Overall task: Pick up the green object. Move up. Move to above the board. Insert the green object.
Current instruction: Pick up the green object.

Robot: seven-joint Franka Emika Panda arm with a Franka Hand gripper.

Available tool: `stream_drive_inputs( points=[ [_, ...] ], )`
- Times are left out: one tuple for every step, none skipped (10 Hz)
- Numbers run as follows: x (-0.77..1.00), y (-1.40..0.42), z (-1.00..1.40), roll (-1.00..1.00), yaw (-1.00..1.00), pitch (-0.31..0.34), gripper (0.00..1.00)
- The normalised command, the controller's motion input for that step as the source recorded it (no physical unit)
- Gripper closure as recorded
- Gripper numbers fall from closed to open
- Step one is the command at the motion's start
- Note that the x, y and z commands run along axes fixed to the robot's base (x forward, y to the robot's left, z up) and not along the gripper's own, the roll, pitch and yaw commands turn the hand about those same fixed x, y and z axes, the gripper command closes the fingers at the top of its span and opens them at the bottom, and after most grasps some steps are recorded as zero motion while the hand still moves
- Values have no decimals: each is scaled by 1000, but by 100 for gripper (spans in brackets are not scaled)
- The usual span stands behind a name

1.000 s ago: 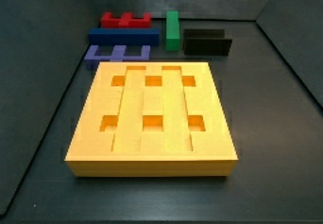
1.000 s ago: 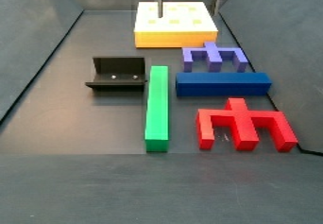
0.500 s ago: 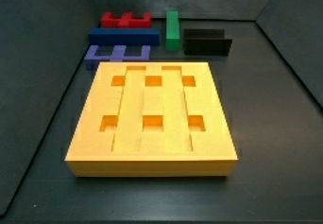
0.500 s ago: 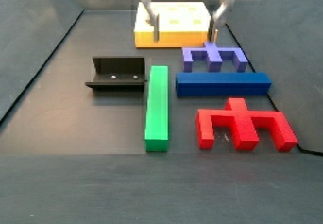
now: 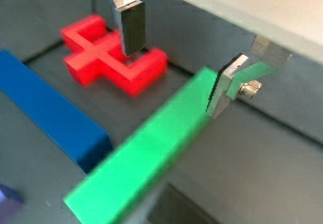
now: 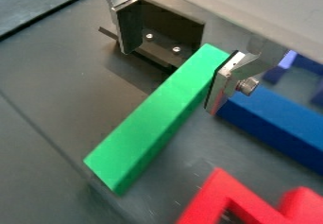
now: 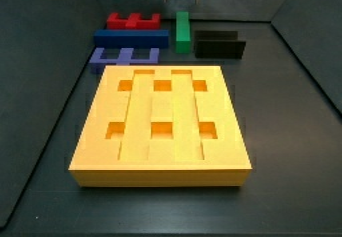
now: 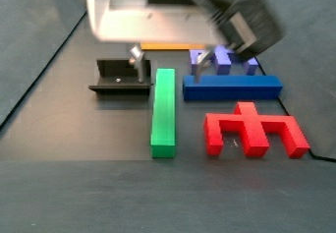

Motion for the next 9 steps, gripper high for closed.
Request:
stream_drive_inputs(
  points=[
    [0,0,-474,-231,-174,-261,0],
    [0,34,-574,-177,-106,-244,0],
    [-166,57,-540,-127,0,-284,0],
    [-43,0,-440,-100,11,-241,0],
    [157,-20,-477,-79,0,-140,0],
    [151,-51,-434,0,77,-87,0],
    [49,-46,-343,34,126,-36,0],
    [0,0,-231,27,117,-43,0],
    [-77,0,-71,3,97,-59,0]
  ],
)
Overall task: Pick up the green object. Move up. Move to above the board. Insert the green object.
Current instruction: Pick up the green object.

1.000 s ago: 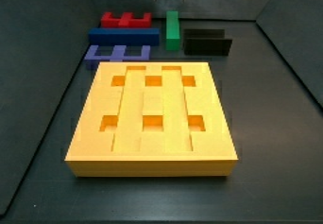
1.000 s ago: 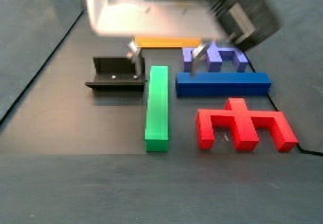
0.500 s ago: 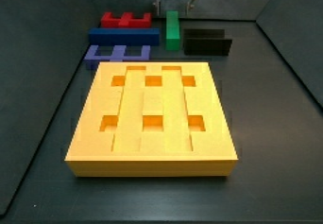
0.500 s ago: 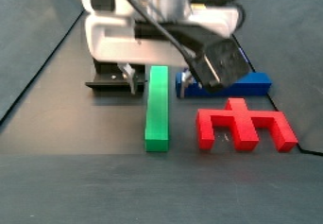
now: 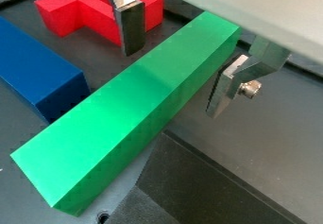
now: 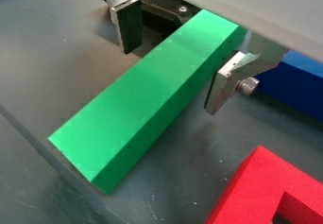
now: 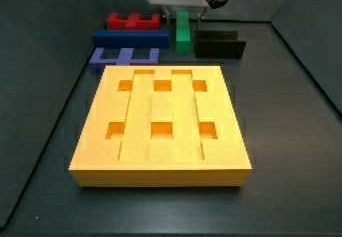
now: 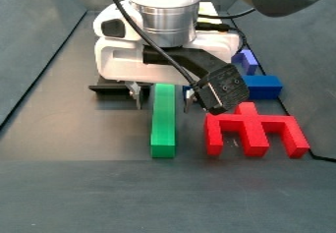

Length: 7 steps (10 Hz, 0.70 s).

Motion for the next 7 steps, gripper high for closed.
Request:
stream_drive_inputs(
  points=[
    [-89,-6,0,0,40,-70,0],
    [0,0,0,0,0,0,0],
    [0,0,0,0,0,0,100],
    [0,0,0,0,0,0,100],
    [0,0,0,0,0,0,100],
    [0,0,0,0,0,0,100],
    [0,0,0,0,0,0,100]
  ],
)
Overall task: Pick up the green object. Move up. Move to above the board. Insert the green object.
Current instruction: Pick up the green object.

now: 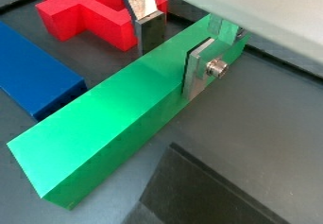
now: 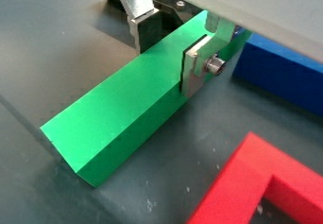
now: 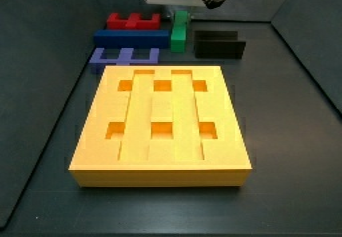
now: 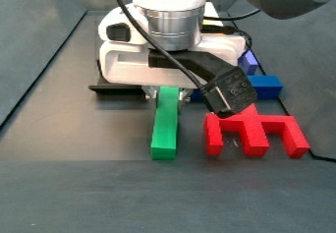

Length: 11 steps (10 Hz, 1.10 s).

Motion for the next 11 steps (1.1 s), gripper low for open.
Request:
stream_drive_inputs(
  points=[
    [0,0,0,0,0,0,100],
    [0,0,0,0,0,0,100],
    [0,0,0,0,0,0,100],
    [0,0,0,0,0,0,100],
    [0,0,0,0,0,0,100],
    [0,0,0,0,0,0,100],
    [0,0,0,0,0,0,100],
    [0,0,0,0,0,0,100],
    [0,0,0,0,0,0,100],
    [0,0,0,0,0,0,100],
    [0,0,0,0,0,0,100]
  ],
)
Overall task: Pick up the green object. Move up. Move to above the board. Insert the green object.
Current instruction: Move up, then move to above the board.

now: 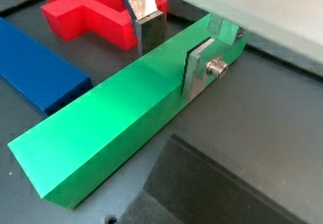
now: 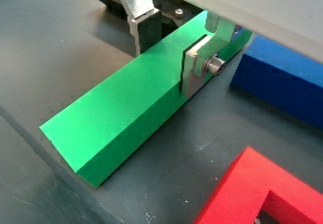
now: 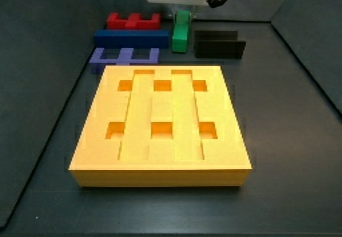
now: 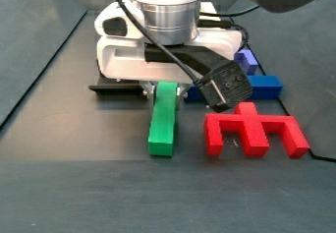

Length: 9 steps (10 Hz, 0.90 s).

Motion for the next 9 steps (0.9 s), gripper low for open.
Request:
stream_drive_inputs(
  points=[
    [0,0,833,0,0,0,100],
    [-80,28,846,-13,34,12,100],
    [-112,9,734,-13,28,31,100],
    [-51,-3,237,43,14,-14,100],
    [0,0,1400,0,0,0,100],
    [-1,1,1400,-3,-8,31,100],
    [-26,-3,1400,14,4,52,100],
    [16,1,1400,22,6,27,100],
    [24,4,1400,4,2,42,100]
  ],
)
